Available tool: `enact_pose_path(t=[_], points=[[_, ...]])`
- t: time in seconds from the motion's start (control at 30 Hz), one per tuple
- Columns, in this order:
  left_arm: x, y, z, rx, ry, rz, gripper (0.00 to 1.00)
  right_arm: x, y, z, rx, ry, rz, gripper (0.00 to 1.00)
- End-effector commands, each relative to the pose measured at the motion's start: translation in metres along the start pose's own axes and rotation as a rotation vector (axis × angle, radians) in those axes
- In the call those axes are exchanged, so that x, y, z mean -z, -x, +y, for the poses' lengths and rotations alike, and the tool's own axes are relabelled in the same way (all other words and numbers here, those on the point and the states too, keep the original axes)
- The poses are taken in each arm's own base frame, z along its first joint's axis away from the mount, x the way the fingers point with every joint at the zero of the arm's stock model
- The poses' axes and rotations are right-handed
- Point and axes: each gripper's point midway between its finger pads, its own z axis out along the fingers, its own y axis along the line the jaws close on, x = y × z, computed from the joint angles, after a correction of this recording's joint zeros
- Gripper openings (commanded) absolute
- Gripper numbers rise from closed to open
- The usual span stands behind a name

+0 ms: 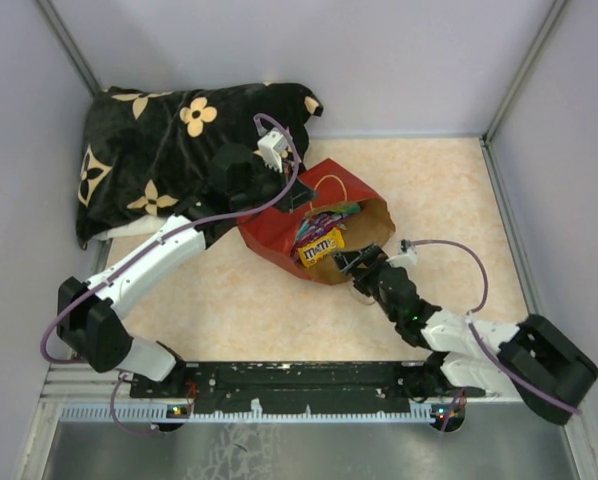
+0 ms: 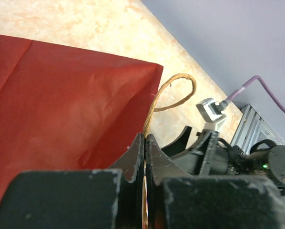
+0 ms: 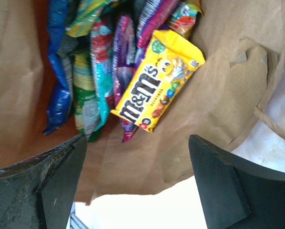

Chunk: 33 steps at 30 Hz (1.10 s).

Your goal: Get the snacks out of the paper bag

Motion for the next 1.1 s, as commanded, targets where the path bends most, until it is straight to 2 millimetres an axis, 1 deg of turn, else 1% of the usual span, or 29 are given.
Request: enact_pose_path(t=[0.0,0.17,0.27,0.3,0.37,0.5,0.57,0.77,0.87,0.97,1.0,1.07], points=[[0.011,0.017,-0.014,-0.042,-0.041,-0.067,0.00,-0.023,0.011,0.022,-0.102,0.030,-0.089,0.86],[0.013,0.018,-0.016,-0.046,-0.051,-0.067,0.00,-0.049,0.000,0.017,-0.123,-0.015,-0.087,0.81],[0.014,0.017,-0.015,-0.051,-0.043,-0.062,0.00,-0.066,-0.012,0.013,-0.114,-0.050,-0.059,0.79],[0.014,0.017,-0.014,-0.053,-0.037,-0.062,0.00,-0.071,-0.020,0.004,-0.107,-0.086,-0.038,0.78],[0.015,0.018,-0.013,-0.057,-0.027,-0.062,0.00,-0.080,-0.027,-0.004,-0.107,-0.119,-0.025,0.78],[0.018,0.017,-0.009,-0.047,0.000,-0.059,0.00,-0.091,-0.041,-0.021,-0.116,-0.163,-0.006,0.77],[0.018,0.016,-0.007,-0.046,0.015,-0.058,0.00,-0.096,-0.047,-0.031,-0.122,-0.177,0.000,0.74],[0.012,0.010,0.004,-0.038,0.055,-0.031,0.00,-0.106,-0.056,-0.041,-0.149,-0.174,-0.005,0.68],[0.009,0.007,0.008,-0.037,0.063,-0.017,0.00,-0.111,-0.059,-0.042,-0.156,-0.161,-0.005,0.62],[0.009,0.006,0.009,-0.042,0.066,-0.015,0.00,-0.112,-0.059,-0.039,-0.144,-0.137,-0.007,0.52],[0.009,0.006,0.009,-0.043,0.065,-0.014,0.00,-0.112,-0.058,-0.037,-0.137,-0.125,-0.008,0.48],[0.009,0.006,0.009,-0.046,0.065,-0.015,0.00,-0.109,-0.054,-0.027,-0.115,-0.076,-0.016,0.36]])
